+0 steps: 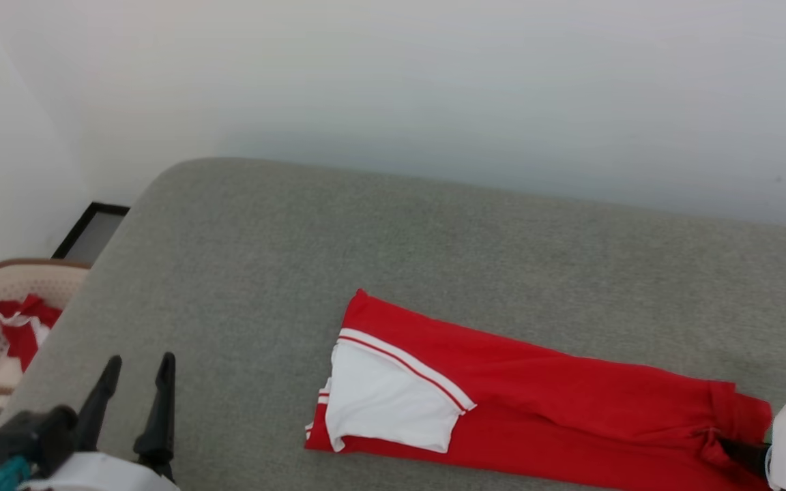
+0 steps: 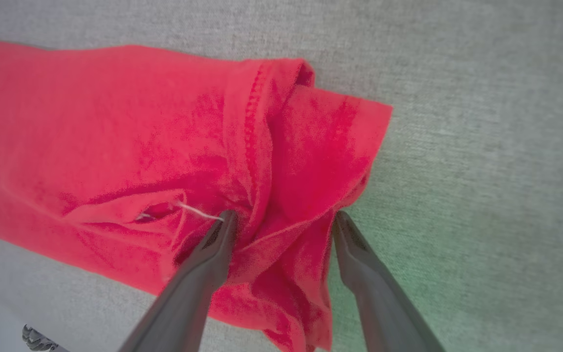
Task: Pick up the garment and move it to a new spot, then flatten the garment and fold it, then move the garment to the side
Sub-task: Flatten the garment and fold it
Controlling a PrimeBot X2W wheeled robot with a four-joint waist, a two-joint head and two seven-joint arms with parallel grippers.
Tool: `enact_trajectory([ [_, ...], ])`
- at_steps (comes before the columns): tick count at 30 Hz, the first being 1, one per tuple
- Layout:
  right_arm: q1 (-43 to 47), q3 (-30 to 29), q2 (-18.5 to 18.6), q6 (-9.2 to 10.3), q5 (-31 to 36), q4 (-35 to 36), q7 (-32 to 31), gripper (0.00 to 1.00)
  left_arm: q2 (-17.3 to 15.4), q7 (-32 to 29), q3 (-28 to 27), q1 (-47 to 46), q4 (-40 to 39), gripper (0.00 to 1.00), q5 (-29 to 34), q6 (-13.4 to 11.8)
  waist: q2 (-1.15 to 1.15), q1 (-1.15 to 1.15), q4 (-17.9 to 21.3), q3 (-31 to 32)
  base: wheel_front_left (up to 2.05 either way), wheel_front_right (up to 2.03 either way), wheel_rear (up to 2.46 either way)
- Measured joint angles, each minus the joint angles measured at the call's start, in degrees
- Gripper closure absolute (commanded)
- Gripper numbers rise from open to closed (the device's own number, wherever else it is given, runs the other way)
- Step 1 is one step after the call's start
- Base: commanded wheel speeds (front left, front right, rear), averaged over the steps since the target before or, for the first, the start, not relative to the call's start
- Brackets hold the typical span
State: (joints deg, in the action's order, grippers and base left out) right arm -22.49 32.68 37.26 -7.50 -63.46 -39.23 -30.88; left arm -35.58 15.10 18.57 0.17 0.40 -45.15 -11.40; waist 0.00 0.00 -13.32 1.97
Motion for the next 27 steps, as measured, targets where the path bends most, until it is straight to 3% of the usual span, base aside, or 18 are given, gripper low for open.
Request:
enact_trajectory([
  [6, -2.35, 0.53, -2.36, 0.0, -0.3, -3.01, -0.15, 0.0, 7.13, 0.0, -6.73, 2.99, 1.81, 0.0, 4.44, 4.08, 0.0, 0.0, -1.6, -2.14, 0.0, 0.0, 0.0],
  [9, -3.5, 1.02, -3.15, 0.04, -0.83, -3.9, -0.52, 0.0, 9.21, 0.02, -8.59, 3.83, 2.74, 0.0, 7.14, 6.08, 0.0, 0.0, -2.28, -3.24, 0.0, 0.0, 0.0],
  [10, -3.89, 1.48, -3.2, 0.07, -0.86, -3.96, -1.05, 0.06, 10.09, 0.02, -9.43, 3.83, 3.05, 0.0, 7.72, 6.51, 0.0, 0.0, -2.53, -3.57, 0.0, 0.0, 0.0],
  [11, -4.17, 1.96, -3.15, 0.22, -1.03, -3.78, -1.74, 0.93, 10.81, 0.02, -10.05, 3.81, 3.3, 0.0, 8.17, 7.06, 0.0, 0.0, -2.8, -3.83, 0.0, 0.0, 0.0],
  [12, -4.21, 2.4, -3.02, 0.26, -1.55, -3.27, -2.34, 1.0, 11.66, 0.02, -10.91, 3.82, 3.45, 0.0, 8.77, 7.65, 0.0, 0.0, -3.04, -4.09, 0.0, 0.0, 0.0],
  [27, -6.49, 5.46, 0.54, -0.12, -3.59, -1.62, 0.41, 1.0, 18.53, 0.02, -18.44, 3.98, 6.26, 0.0, 14.64, 13.56, 0.0, 0.0, -2.21, -5.38, 0.0, 0.0, 0.0],
])
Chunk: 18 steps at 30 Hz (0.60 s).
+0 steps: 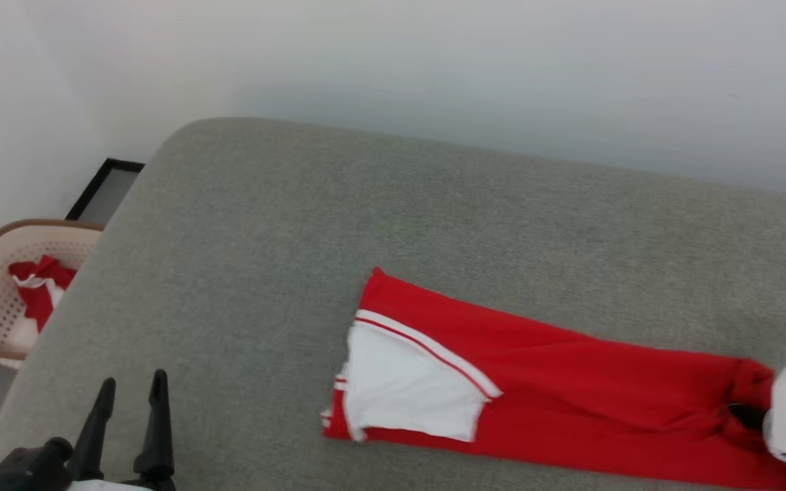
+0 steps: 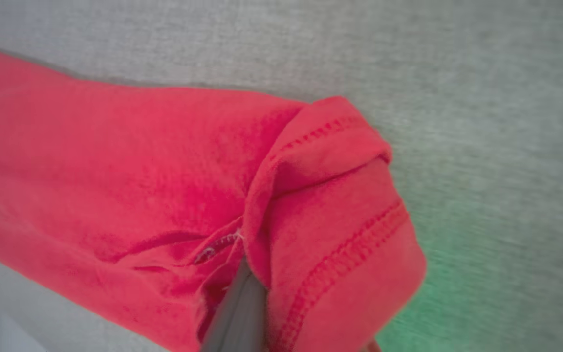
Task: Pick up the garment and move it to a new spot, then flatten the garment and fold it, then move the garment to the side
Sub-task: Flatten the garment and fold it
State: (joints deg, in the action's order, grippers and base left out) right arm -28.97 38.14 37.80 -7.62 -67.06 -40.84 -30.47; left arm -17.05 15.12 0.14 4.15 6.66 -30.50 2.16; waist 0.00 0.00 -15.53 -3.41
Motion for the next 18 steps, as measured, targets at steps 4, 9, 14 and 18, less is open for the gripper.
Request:
enact_trajectory([
  [4, -1.26, 1.05, 2.01, 0.03, 1.4, -1.87, 0.76, 1.0, 0.83, 0.0, -0.9, -0.03, 0.64, 0.0, 1.0, 1.09, 0.0, 0.0, 1.26, 0.36, 0.0, 0.0, 0.0],
  [9, -3.47, 1.9, 4.14, 0.08, 3.38, -4.49, 1.64, 1.0, 1.69, 0.0, -1.67, -0.01, 1.37, 0.0, 1.86, 2.24, 0.0, 0.0, 3.3, 0.87, 0.0, 0.0, 0.0],
  [14, -5.37, 2.93, 5.92, 0.09, 5.64, -8.34, 2.5, 1.0, 2.23, 0.0, -1.88, -0.08, 2.16, 0.0, 2.56, 3.0, 0.0, 0.0, 5.19, 1.46, 0.0, 0.0, 0.0],
  [18, -6.84, 3.23, 6.16, 0.09, 6.14, -9.88, 2.71, 1.0, 2.52, 0.0, -2.05, -0.19, 2.77, 0.0, 2.91, 3.46, 0.0, 0.0, 6.32, 1.98, 0.0, 0.0, 0.0],
])
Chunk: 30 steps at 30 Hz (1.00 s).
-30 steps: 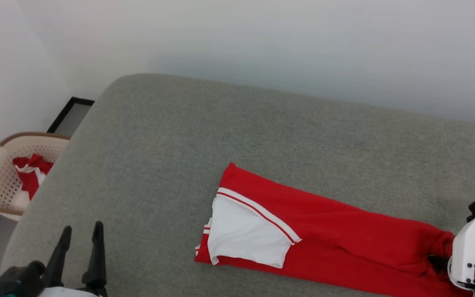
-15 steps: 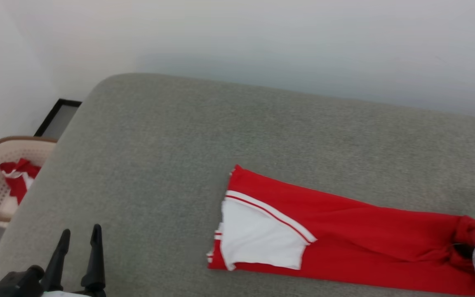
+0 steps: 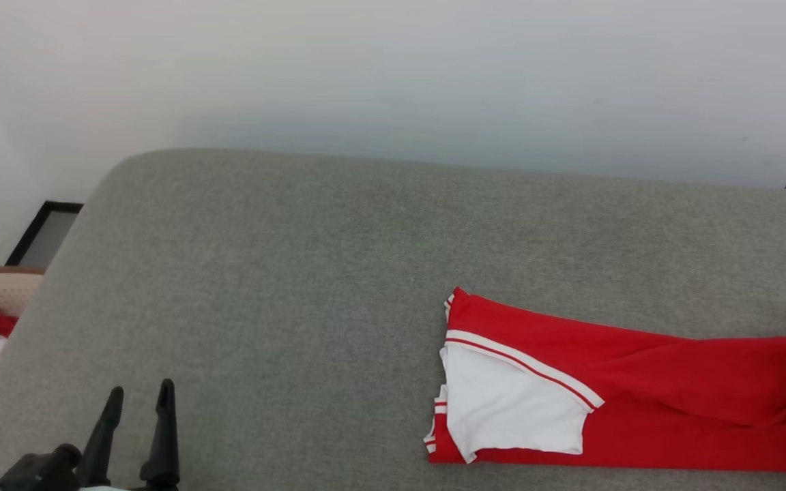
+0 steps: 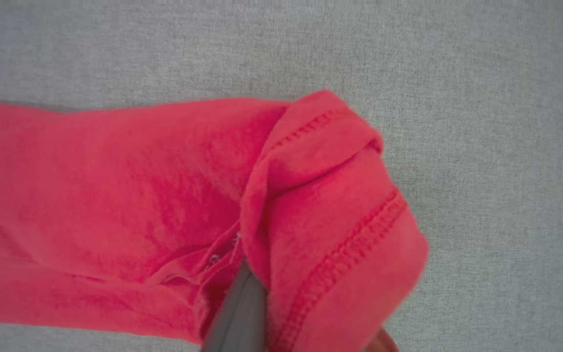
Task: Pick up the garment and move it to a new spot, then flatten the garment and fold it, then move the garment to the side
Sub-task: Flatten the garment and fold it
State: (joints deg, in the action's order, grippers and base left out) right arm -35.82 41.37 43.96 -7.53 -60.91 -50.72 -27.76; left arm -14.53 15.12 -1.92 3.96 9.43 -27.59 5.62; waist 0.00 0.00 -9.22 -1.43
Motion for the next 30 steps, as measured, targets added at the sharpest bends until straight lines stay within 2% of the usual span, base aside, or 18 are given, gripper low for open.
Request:
enact_trajectory([
  [6, -0.53, 1.8, -0.68, 0.01, -1.58, 4.09, -1.51, 1.0, 0.21, 0.0, -0.23, 0.25, 1.08, 0.0, 0.13, 0.46, 0.0, 0.0, 1.03, 1.29, 0.0, 0.0, 0.0],
  [15, 0.24, 3.57, -3.46, 0.02, -6.54, 18.22, -4.55, 1.0, 0.07, 0.0, -1.03, 1.76, 1.34, 0.0, 0.12, 0.69, 0.0, 0.0, 1.86, 3.65, 0.0, 0.0, 0.0],
  [19, 0.26, 4.81, -6.67, 0.02, -6.35, 21.09, -4.52, 1.0, 0.26, 0.0, -0.32, 1.63, 1.38, 0.0, 0.14, 0.87, 0.0, 0.0, 1.28, 4.04, 0.0, 0.0, 0.0],
  [23, 0.23, 5.94, -11.57, 0.01, -5.57, 21.14, -3.93, 1.0, 0.31, -0.03, 0.7, 0.83, 1.98, 0.0, 0.31, 0.94, 0.0, 0.0, 0.12, 4.19, 0.0, 0.0, 0.0],
  [30, -1.12, 7.6, -19.72, 0.01, -2.55, 15.28, -1.43, 1.0, 0.64, -0.34, 2.88, -1.17, 3.15, 0.0, 0.27, 1.12, 0.0, 0.0, -2.7, 4.13, 0.0, 0.0, 0.0],
])
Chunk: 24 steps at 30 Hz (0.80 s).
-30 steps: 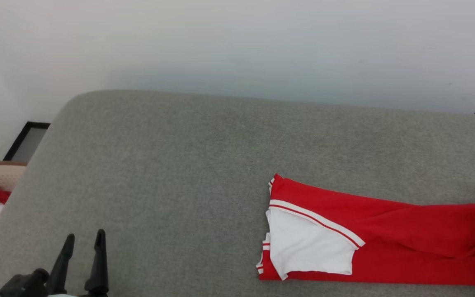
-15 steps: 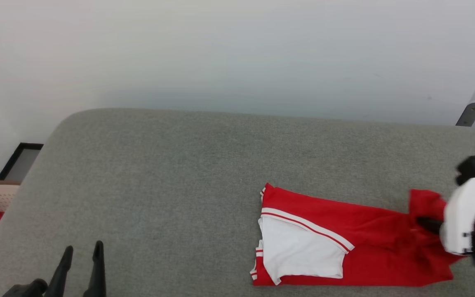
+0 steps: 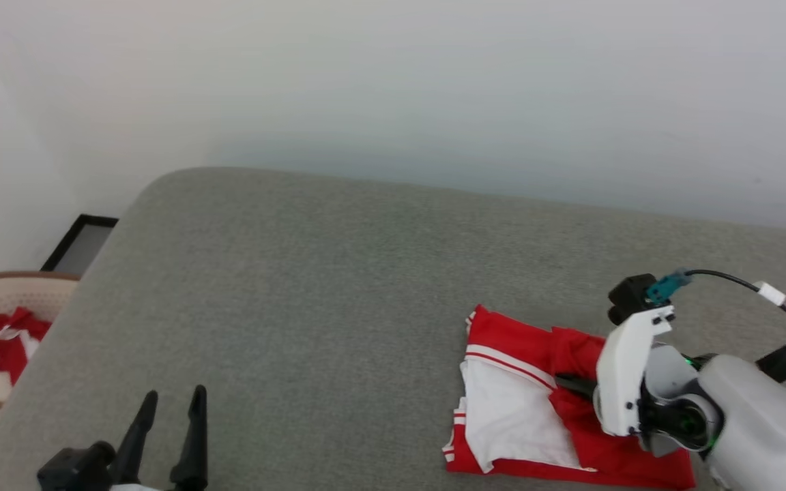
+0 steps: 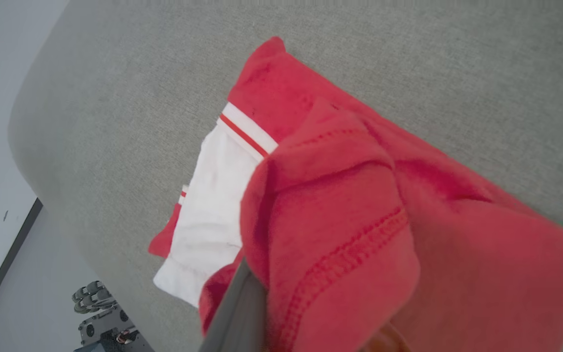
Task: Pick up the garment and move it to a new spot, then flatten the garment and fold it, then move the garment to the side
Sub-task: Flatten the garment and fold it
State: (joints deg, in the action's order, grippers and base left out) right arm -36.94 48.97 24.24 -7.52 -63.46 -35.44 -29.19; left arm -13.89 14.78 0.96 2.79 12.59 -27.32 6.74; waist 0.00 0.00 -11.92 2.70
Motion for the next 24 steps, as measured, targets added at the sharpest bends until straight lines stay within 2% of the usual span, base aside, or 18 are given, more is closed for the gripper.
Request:
enact_trajectory([
  [8, -2.91, 0.87, -6.68, 0.01, 3.01, -9.25, 3.63, 1.0, 0.49, -0.09, 1.75, -2.0, 1.64, 0.0, -0.34, 0.29, 0.0, 0.0, -3.14, -0.78, 0.0, 0.0, 0.0],
  [10, -3.59, 1.01, -7.94, 0.01, 3.01, -10.71, 4.26, 0.8, 0.49, -0.07, 1.82, -2.4, 2.02, 0.0, -0.47, 0.31, 0.0, 0.0, -3.53, -1.17, 0.0, 0.0, 0.0],
  [11, -3.85, 1.38, -8.37, 0.01, 3.1, -10.99, 4.39, 0.55, 0.51, -0.05, 1.83, -2.59, 2.13, 0.0, -0.56, 0.32, 0.0, 0.0, -3.66, -1.34, 0.0, 0.0, 0.0],
  [12, -4.06, 1.63, -8.72, 0.01, 3.1, -11.33, 4.49, 0.13, 0.51, -0.05, 1.87, -2.7, 2.25, 0.0, -0.7, 0.32, 0.0, 0.0, -3.75, -1.48, 0.0, 0.0, 0.0],
  [13, -4.32, 1.88, -9.0, 0.01, 3.09, -11.57, 4.48, 0.0, 0.49, -0.04, 1.82, -2.69, 2.4, 0.0, -0.87, 0.32, 0.0, 0.0, -3.76, -1.59, 0.0, 0.0, 0.0],
  [20, -6.1, 3.49, -8.93, 0.01, 2.16, -9.55, 5.01, 0.0, 0.43, 0.11, 1.13, -2.61, 2.93, 0.0, -1.3, 0.33, 0.0, 0.0, -2.34, -1.46, 0.0, 0.0, 0.0],
  [24, -6.43, 4.0, -7.43, 0.01, 0.81, -6.13, 6.04, 0.0, 0.05, 0.12, 0.76, -2.08, 2.87, 0.0, -1.4, 0.36, 0.0, 0.0, -0.8, -1.09, 0.0, 0.0, 0.0],
])
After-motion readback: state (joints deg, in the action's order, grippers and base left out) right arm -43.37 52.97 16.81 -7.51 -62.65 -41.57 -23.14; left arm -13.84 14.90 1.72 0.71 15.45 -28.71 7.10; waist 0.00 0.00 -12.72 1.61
